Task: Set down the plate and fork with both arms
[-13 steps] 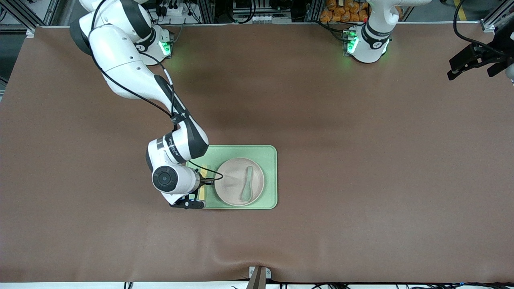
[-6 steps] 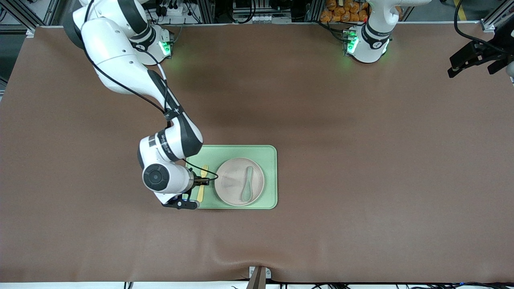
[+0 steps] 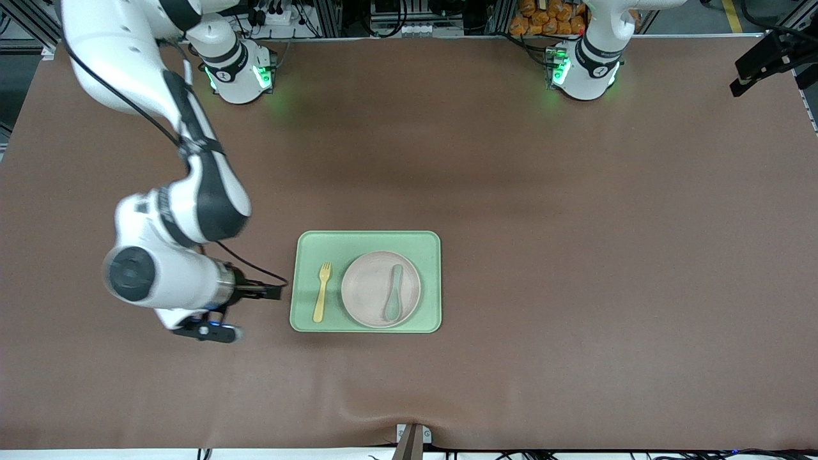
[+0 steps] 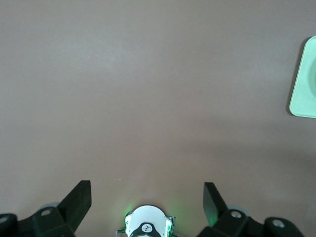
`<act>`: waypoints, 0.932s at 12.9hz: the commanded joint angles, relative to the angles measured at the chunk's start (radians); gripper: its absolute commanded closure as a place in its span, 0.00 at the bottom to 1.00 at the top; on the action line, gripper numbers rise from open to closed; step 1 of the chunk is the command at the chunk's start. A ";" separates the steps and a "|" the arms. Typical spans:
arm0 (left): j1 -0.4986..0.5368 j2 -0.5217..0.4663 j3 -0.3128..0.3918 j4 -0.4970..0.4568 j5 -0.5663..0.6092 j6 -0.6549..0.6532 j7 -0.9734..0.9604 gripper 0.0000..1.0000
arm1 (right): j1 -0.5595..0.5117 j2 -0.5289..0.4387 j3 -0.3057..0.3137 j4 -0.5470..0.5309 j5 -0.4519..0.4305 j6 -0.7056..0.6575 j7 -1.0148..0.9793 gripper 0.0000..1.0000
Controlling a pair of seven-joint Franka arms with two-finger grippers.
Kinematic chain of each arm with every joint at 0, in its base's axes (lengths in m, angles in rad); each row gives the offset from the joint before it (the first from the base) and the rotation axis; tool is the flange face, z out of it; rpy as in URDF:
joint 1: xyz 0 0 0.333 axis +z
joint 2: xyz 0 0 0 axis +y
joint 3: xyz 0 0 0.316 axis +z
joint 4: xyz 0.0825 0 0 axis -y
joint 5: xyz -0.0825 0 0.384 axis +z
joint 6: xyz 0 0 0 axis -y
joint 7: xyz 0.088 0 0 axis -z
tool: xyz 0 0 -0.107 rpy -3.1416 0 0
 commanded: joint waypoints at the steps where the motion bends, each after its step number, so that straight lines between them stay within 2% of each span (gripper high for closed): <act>1: 0.004 0.010 -0.002 0.031 0.010 -0.012 0.007 0.00 | -0.100 -0.139 0.018 -0.063 0.004 -0.081 -0.141 0.00; 3: -0.004 0.008 -0.009 0.026 0.016 -0.014 0.008 0.00 | -0.121 -0.288 0.014 -0.193 0.004 -0.026 -0.140 0.00; 6: -0.007 0.023 -0.014 0.029 0.013 0.012 0.000 0.00 | -0.162 -0.524 0.014 -0.455 0.006 0.067 -0.149 0.00; 7: -0.010 0.025 -0.014 0.023 0.022 0.037 0.005 0.00 | -0.162 -0.578 0.014 -0.502 0.004 0.078 -0.149 0.00; 10: -0.010 0.049 -0.029 0.011 0.019 0.090 0.008 0.00 | -0.162 -0.666 0.014 -0.516 -0.005 0.006 -0.139 0.00; 12: -0.001 0.040 -0.029 -0.026 0.016 0.123 0.017 0.00 | -0.164 -0.667 0.014 -0.458 -0.012 -0.001 -0.122 0.00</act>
